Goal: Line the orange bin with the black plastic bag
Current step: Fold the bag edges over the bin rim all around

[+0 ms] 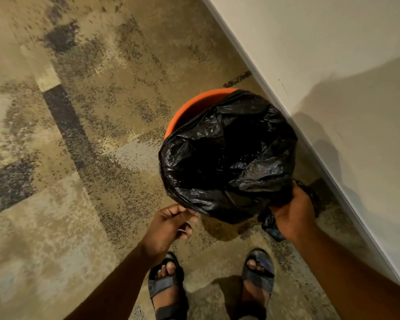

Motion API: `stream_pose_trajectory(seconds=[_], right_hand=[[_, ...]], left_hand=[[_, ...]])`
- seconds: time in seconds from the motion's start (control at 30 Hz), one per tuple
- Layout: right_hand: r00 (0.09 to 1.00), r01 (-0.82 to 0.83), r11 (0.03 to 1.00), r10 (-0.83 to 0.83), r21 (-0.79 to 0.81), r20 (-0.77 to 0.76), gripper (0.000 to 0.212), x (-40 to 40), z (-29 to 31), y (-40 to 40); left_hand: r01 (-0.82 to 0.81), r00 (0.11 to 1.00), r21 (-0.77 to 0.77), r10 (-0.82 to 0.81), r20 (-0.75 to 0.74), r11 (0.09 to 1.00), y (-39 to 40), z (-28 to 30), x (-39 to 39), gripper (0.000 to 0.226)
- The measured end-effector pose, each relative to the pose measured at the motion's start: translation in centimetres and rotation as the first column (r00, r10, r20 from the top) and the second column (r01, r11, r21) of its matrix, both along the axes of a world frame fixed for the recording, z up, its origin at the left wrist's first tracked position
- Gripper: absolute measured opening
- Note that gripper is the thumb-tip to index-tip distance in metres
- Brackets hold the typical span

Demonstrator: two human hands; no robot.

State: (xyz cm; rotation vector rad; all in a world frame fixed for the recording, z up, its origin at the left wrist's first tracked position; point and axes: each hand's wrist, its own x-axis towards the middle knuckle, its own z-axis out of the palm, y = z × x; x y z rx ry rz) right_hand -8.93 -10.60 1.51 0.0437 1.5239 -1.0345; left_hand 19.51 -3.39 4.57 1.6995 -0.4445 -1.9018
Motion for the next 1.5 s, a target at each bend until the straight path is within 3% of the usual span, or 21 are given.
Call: stream_pose_trajectory(seconds=[0.07, 0.2, 0.27, 0.3, 0.37, 0.4, 0.47, 0.53, 0.57, 0.63, 0.67, 0.73, 0.8, 0.83, 0.93, 1.03, 1.17, 1.3, 1.43, 1.5], right_hand=[[1.0, -0.006, 1.0, 0.006, 0.001, 0.001, 0.035, -0.2, 0.1, -0.1], [0.998, -0.06, 0.998, 0.06, 0.023, -0.031, 0.044, -0.3, 0.2, -0.2], [0.996, -0.082, 0.996, 0.083, 0.026, -0.044, 0.046, -0.2, 0.3, -0.3], [0.993, -0.106, 0.994, 0.108, 0.03, -0.057, 0.046, -0.2, 0.4, -0.3], [0.977, -0.168, 0.984, 0.174, 0.06, -0.119, 0.044, -0.2, 0.8, -0.6], [0.961, -0.195, 0.977, 0.207, 0.086, -0.181, 0.043, -0.3, 1.0, -0.9], [0.907, -0.22, 0.966, 0.254, 0.136, -0.335, 0.042, -0.5, 1.5, -1.9], [0.862, -0.22, 0.965, 0.26, 0.142, -0.435, 0.044, -0.6, 1.9, -2.9], [0.849, -0.225, 0.966, 0.259, 0.128, -0.461, 0.045, -0.5, 2.1, -3.4], [0.836, -0.254, 0.962, 0.27, 0.1, -0.477, 0.054, -0.3, 2.5, -4.3], [0.84, -0.269, 0.959, 0.28, 0.091, -0.464, 0.061, -0.1, 2.6, -4.9], [0.854, -0.297, 0.953, 0.295, 0.064, -0.428, 0.066, 0.1, 2.7, -6.1], [0.851, -0.321, 0.946, 0.311, 0.049, -0.423, 0.067, 0.1, 2.7, -7.1], [0.845, -0.335, 0.941, 0.326, 0.055, -0.424, 0.068, 0.1, 2.8, -7.5], [0.803, -0.386, 0.917, 0.385, 0.095, -0.455, 0.074, 0.0, 3.0, -8.2], [0.758, -0.373, 0.918, 0.384, 0.132, -0.528, 0.075, -0.1, 3.5, -9.2], [0.704, -0.403, 0.911, 0.371, 0.091, -0.606, 0.059, 0.6, 4.8, -11.2], [0.492, -0.606, 0.792, 0.448, 0.076, -0.747, 0.054, 1.6, 5.4, -13.3], [0.296, -0.756, 0.635, 0.547, 0.158, -0.783, 0.056, 2.3, 5.1, -16.1], [0.097, -0.835, 0.5, 0.548, 0.232, -0.831, 0.046, 2.6, 4.9, -17.2]], left_hand=[[0.012, 0.999, 0.011, -0.013, 0.049, 1.0, -0.2, -0.2, -0.1, 0.014], [-0.018, 0.951, 0.111, -0.017, 0.309, 0.994, -0.4, -1.3, 0.2, 0.016], [-0.047, 0.941, 0.165, -0.012, 0.338, 0.985, -0.9, -1.8, 0.6, 0.014], [0.012, 0.935, 0.213, -0.087, 0.344, 0.977, -1.4, -2.0, 1.0, 0.012], [0.208, 0.806, 0.293, -0.333, 0.489, 0.933, -2.6, -2.1, 2.2, 0.015], [0.218, 0.703, 0.272, -0.344, 0.622, 0.937, -3.4, -2.0, 3.0, 0.015], [0.048, 0.572, 0.019, -0.044, 0.819, 0.999, -5.7, -1.2, 4.2, 0.016], [-0.015, 0.499, -0.332, 0.294, 0.815, 0.943, -8.7, 0.5, 4.6, 0.018], [0.075, 0.498, -0.428, 0.338, 0.798, 0.901, -10.4, 1.4, 4.2, 0.019], [0.347, 0.526, -0.49, 0.266, 0.808, 0.8, -13.9, 2.8, 2.7, 0.023], [0.491, 0.497, -0.441, 0.175, 0.85, 0.751, -15.5, 3.1, 1.7, 0.025], [0.726, 0.314, -0.209, -0.045, 0.948, 0.655, -18.5, 3.2, 0.2, 0.033], [0.811, 0.125, 0.058, -0.269, 0.955, 0.583, -20.8, 3.0, -0.5, 0.039], [0.817, 0.101, 0.129, -0.359, 0.928, 0.562, -21.7, 2.8, -0.5, 0.039], [0.798, 0.228, 0.106, -0.459, 0.859, 0.593, -23.2, 2.4, -0.1, 0.031], [0.739, 0.359, -0.086, -0.283, 0.889, 0.669, -23.5, 2.0, 0.2, 0.021], [0.495, 0.555, -0.286, -0.046, 0.831, 0.82, -24.1, 1.8, 1.1, 0.023], [0.353, 0.599, -0.275, 0.01, 0.801, 0.894, -24.8, 0.9, 2.5, 0.026], [0.201, 0.731, -0.269, 0.038, 0.682, 0.942, -24.6, -0.6, 3.8, 0.037], [0.172, 0.761, -0.241, 0.027, 0.648, 0.955, -24.4, -1.3, 4.3, 0.039]])
